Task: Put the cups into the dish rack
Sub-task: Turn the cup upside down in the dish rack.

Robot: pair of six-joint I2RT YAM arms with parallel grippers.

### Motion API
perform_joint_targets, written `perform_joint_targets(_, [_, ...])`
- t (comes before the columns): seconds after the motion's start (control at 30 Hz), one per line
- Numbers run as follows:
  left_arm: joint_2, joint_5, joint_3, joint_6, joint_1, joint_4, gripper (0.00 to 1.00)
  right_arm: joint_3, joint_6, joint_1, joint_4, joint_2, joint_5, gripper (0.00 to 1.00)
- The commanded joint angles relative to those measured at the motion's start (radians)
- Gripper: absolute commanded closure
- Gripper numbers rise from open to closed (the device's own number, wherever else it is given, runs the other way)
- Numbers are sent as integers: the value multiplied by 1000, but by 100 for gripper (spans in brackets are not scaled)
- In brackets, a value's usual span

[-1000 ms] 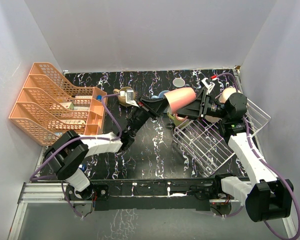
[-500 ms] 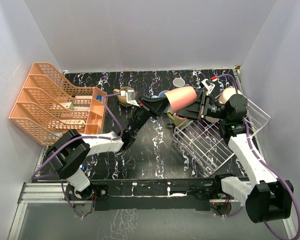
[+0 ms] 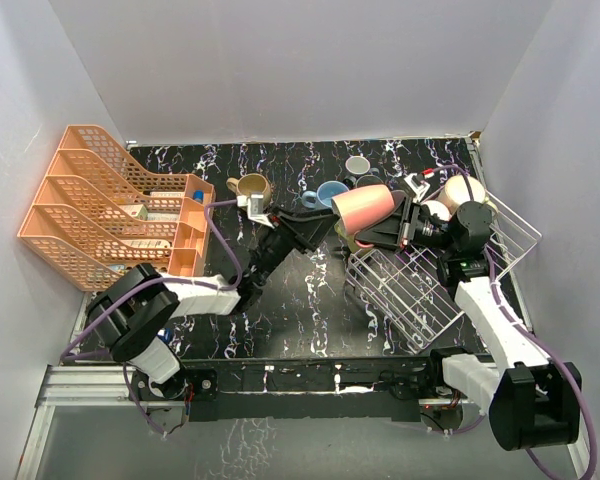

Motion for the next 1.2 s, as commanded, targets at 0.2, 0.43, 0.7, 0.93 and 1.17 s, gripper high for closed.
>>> perform_joint_targets(0.2, [-301, -5, -253, -2, -1, -91, 29, -28, -129, -83, 56, -107, 19, 92])
perform_joint_targets(0.43, [-535, 164, -137, 26, 161, -886, 8, 6, -424, -165, -127, -170, -21, 92])
perform_joint_targets(0.7, [-471, 579, 147, 254, 493, -1397, 3, 116, -755, -245, -356, -171, -83, 92])
perform_joint_targets(0.93, [-462, 553, 227, 518, 588, -1647, 3, 200, -967, -307, -528, -138, -85, 92])
perform_joint_targets(1.17, [-475, 465, 135, 642, 595, -1659, 3, 356, -1367, -322, -878, -76, 59, 92])
